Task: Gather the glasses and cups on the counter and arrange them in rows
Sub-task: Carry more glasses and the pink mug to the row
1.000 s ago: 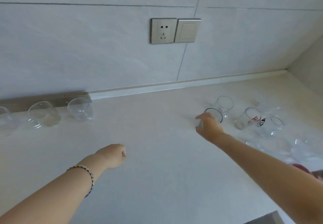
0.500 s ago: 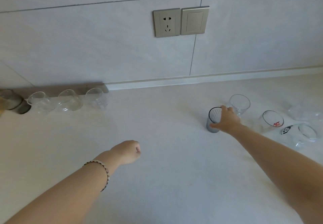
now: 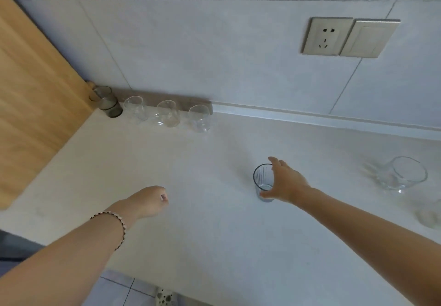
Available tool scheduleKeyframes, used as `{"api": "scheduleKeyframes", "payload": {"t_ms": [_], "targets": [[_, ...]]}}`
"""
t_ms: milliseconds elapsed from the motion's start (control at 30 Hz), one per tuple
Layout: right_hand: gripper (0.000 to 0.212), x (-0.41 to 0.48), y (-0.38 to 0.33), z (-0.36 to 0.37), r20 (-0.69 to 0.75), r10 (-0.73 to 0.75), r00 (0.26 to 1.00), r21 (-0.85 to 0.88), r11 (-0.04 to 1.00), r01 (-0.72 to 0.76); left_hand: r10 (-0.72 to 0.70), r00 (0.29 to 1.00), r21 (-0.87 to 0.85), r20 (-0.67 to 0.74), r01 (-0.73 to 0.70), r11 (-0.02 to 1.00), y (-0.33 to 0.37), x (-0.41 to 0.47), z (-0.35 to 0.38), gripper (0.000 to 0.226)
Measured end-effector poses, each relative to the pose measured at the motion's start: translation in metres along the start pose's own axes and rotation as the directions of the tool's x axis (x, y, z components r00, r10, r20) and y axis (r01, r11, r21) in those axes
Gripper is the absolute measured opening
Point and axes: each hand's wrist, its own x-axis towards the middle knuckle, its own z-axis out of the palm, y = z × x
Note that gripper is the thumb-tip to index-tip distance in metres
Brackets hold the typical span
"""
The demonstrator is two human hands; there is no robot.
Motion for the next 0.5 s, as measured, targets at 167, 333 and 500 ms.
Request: {"api": "scheduleKeyframes", "payload": {"t_ms": [167,333,500], "targets": [[0.103,0.026,-0.116,0.027,0.077,-0.147,0.986,-0.047,0.987,0.151,-0.047,0.999,-0.077,-0.008,0.046,0.996,-0.086,0.001,-0.018,0.014],[0.096,0.067,-0.235,0.056,0.082,-0.2,0.976,-0.073,0.976,0.206,-0.054,0.998,-0.124,-0.037,0.049,0.991,-0.184,0.028,-0.049,0.012],[0.092,0.111,-0.351,0.078,0.051,-0.15,0.987,-0.036,0.988,0.152,-0.041,0.999,-0.083,0.003,0.041,0.996,-0.281,0.068,-0.102,0.023]]}}
